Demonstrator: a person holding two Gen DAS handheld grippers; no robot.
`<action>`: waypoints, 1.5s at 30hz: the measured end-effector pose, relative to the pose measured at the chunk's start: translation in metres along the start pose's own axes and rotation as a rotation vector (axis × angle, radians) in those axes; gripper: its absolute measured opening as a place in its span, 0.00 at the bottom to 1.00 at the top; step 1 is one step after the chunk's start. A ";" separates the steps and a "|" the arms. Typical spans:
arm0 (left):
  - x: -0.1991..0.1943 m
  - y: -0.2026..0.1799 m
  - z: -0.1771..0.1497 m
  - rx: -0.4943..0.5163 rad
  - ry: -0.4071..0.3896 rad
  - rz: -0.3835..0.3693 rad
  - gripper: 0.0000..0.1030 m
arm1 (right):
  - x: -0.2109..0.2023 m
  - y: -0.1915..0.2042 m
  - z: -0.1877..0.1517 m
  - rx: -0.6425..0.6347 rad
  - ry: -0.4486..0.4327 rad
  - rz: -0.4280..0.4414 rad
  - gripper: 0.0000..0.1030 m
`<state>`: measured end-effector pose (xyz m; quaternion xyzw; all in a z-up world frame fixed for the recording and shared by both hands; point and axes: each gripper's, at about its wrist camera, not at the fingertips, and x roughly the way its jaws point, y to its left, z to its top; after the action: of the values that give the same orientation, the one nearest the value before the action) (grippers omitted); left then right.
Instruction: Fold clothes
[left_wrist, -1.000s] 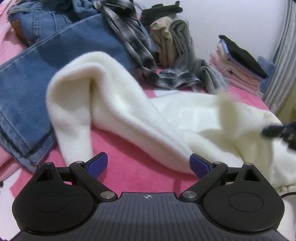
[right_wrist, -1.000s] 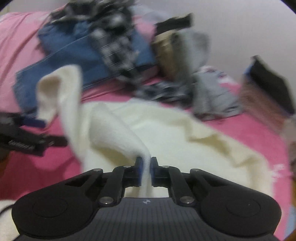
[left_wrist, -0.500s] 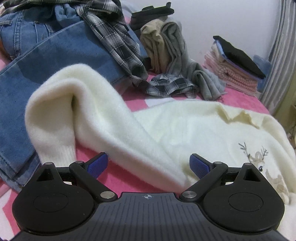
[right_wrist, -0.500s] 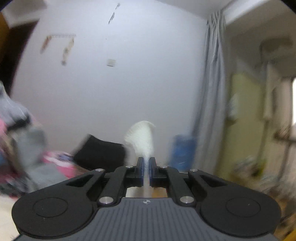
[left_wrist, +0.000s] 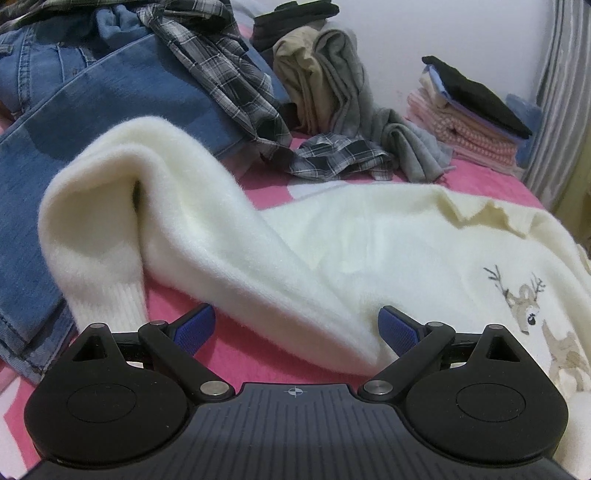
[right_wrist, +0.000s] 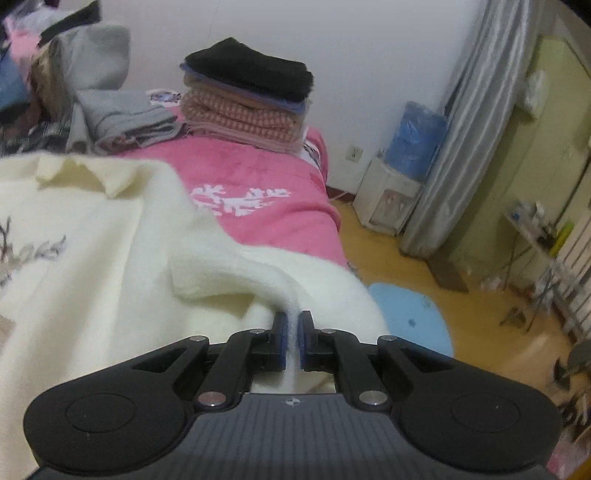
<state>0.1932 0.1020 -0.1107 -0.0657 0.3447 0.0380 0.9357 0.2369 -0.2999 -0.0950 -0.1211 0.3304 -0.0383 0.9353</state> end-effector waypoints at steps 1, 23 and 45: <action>0.001 0.000 0.000 -0.004 0.000 0.006 0.88 | -0.006 -0.003 0.005 0.023 -0.006 -0.001 0.20; 0.001 -0.004 0.064 0.052 -0.244 -0.016 0.21 | -0.061 0.057 -0.032 0.017 0.104 0.560 0.48; -0.096 0.019 0.038 0.178 0.155 -0.174 0.78 | -0.076 -0.081 -0.109 1.051 0.240 0.654 0.57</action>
<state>0.1426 0.1237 -0.0216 -0.0149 0.4110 -0.0794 0.9080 0.1101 -0.3883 -0.1100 0.4672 0.3899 0.0789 0.7896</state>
